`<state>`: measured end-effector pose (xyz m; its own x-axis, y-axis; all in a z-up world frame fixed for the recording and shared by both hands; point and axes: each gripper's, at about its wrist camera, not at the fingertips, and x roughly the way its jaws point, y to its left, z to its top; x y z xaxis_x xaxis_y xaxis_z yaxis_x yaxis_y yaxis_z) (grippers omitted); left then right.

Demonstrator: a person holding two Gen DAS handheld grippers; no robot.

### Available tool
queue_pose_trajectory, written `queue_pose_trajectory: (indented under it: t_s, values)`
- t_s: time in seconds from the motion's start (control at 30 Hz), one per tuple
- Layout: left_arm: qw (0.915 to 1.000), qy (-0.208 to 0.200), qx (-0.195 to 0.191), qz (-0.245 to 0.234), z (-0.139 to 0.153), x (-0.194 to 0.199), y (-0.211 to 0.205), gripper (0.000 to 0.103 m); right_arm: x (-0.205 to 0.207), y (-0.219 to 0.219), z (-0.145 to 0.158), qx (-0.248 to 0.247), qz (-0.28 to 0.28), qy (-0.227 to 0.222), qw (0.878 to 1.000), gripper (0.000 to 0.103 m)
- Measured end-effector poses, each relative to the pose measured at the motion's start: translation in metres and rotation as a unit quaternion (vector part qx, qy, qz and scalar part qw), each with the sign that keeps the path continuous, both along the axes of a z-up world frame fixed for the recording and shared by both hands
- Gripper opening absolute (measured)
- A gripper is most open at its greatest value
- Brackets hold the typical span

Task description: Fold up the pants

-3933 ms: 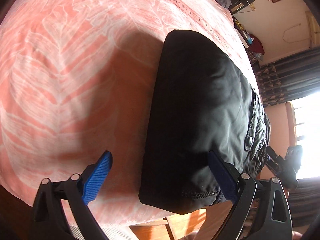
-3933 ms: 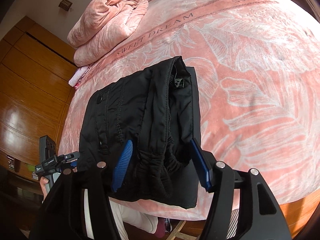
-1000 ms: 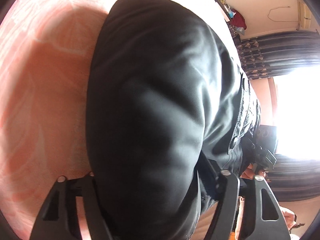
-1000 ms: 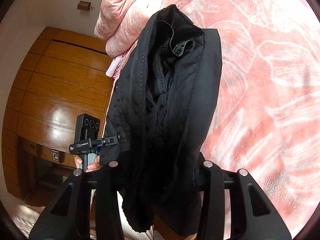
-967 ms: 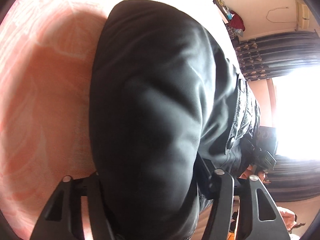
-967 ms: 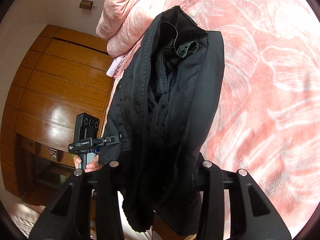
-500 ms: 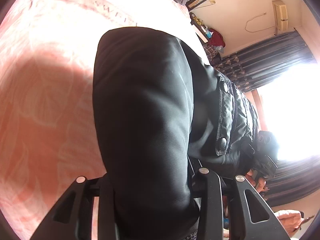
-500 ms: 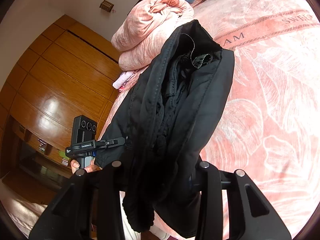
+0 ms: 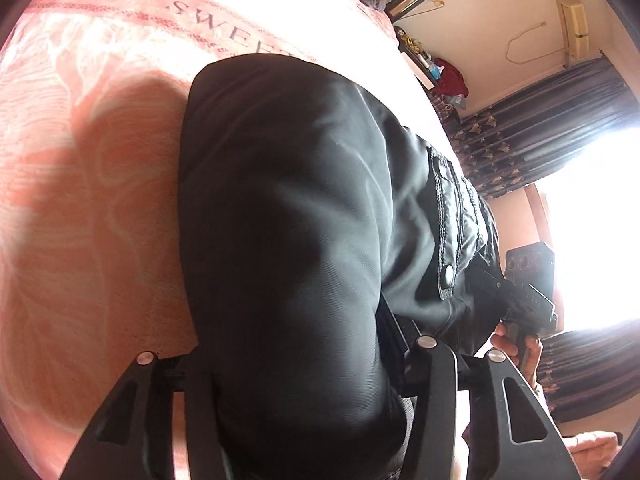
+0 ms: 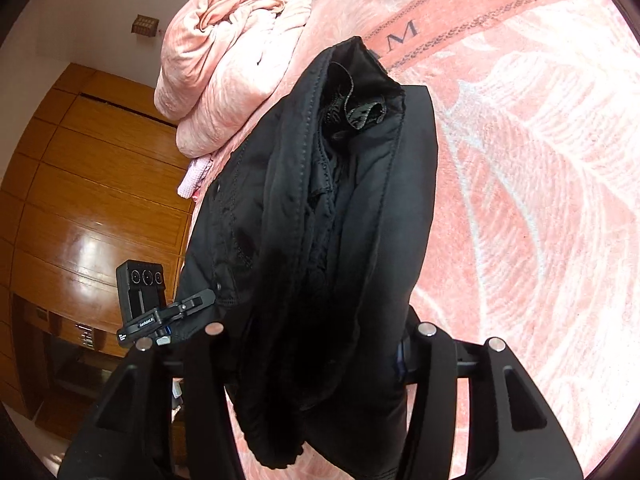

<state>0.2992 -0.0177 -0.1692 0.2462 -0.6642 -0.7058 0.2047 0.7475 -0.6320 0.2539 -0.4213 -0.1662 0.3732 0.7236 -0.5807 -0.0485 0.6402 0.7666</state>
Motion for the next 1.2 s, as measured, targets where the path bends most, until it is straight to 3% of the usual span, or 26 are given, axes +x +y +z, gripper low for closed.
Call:
queue_pose_trajectory:
  t_s: [0.03, 0.07, 0.1, 0.23, 0.3, 0.4, 0.53, 0.63, 0.93, 1.2]
  values:
    - [0.9999, -0.004, 0.014, 0.004, -0.002, 0.0, -0.002, 0.069, 0.0, -0.003, -0.004, -0.012, -0.004, 0.001, 1.0, 0.071]
    - [0.9992, -0.008, 0.037, 0.013, -0.003, -0.005, -0.008, 0.087, -0.002, -0.005, -0.005, -0.03, -0.01, 0.0, 0.999, 0.078]
    - [0.9982, -0.013, 0.054, 0.022, -0.006, -0.006, -0.008, 0.095, -0.005, -0.007, -0.003, -0.044, -0.017, -0.002, 0.999, 0.089]
    - [0.9961, -0.035, 0.07, 0.039, -0.003, -0.009, -0.007, 0.1, -0.024, -0.02, -0.009, -0.033, -0.037, -0.01, 0.999, 0.089]
    - [0.9939, -0.047, 0.085, 0.052, 0.004, -0.016, -0.003, 0.1, -0.038, -0.026, -0.004, -0.043, -0.051, -0.018, 0.998, 0.089]
    - [0.9878, -0.068, 0.122, 0.069, 0.019, -0.032, -0.001, 0.099, -0.053, -0.018, 0.01, -0.098, -0.066, -0.038, 0.992, 0.089]
    - [0.9744, -0.096, 0.174, 0.104, 0.04, -0.06, 0.011, 0.099, -0.078, 0.001, 0.041, -0.186, -0.1, -0.071, 0.975, 0.089]
    - [0.9678, -0.105, 0.193, 0.123, 0.053, -0.083, 0.017, 0.099, -0.095, 0.023, 0.061, -0.236, -0.117, -0.09, 0.96, 0.091]
    - [0.9401, -0.17, 0.265, 0.129, 0.09, -0.136, 0.007, 0.099, -0.143, 0.076, 0.095, -0.31, -0.136, -0.129, 0.932, 0.097]
    - [0.9319, -0.2, 0.266, 0.144, 0.121, -0.179, 0.006, 0.099, -0.181, 0.102, 0.113, -0.34, -0.14, -0.141, 0.919, 0.099]
